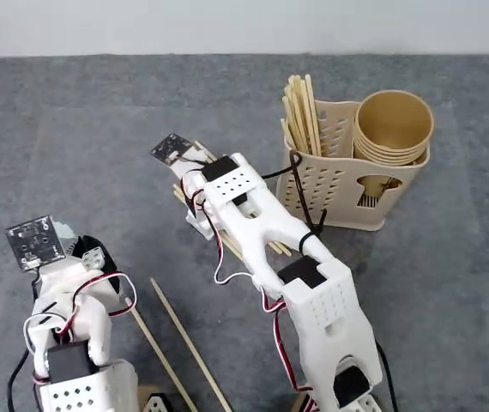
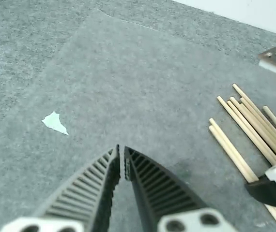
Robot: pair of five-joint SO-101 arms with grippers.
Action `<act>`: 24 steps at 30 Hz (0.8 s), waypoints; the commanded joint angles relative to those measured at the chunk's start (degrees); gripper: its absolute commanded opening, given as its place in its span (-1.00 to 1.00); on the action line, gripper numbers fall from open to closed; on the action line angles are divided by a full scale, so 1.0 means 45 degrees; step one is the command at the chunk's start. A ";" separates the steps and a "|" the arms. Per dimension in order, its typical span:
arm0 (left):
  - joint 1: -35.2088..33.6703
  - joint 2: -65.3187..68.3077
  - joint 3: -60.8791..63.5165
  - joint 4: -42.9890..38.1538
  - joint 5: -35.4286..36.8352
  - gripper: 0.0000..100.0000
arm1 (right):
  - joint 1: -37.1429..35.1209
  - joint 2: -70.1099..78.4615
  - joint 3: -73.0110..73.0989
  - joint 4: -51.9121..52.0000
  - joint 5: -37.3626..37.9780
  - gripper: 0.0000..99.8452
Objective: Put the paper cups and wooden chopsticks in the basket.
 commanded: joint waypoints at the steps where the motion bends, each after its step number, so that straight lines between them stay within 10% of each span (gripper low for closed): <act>1: -0.0059 -0.0176 -0.0088 0.0020 0.0039 -0.97 | -0.0322 -0.1241 -0.0176 0.0791 0.0254 -0.98; 24: -0.0059 -0.0176 -0.0088 0.0020 0.0039 -0.97 | 0.0850 -1.1751 -0.1094 0.2217 -0.0332 -0.98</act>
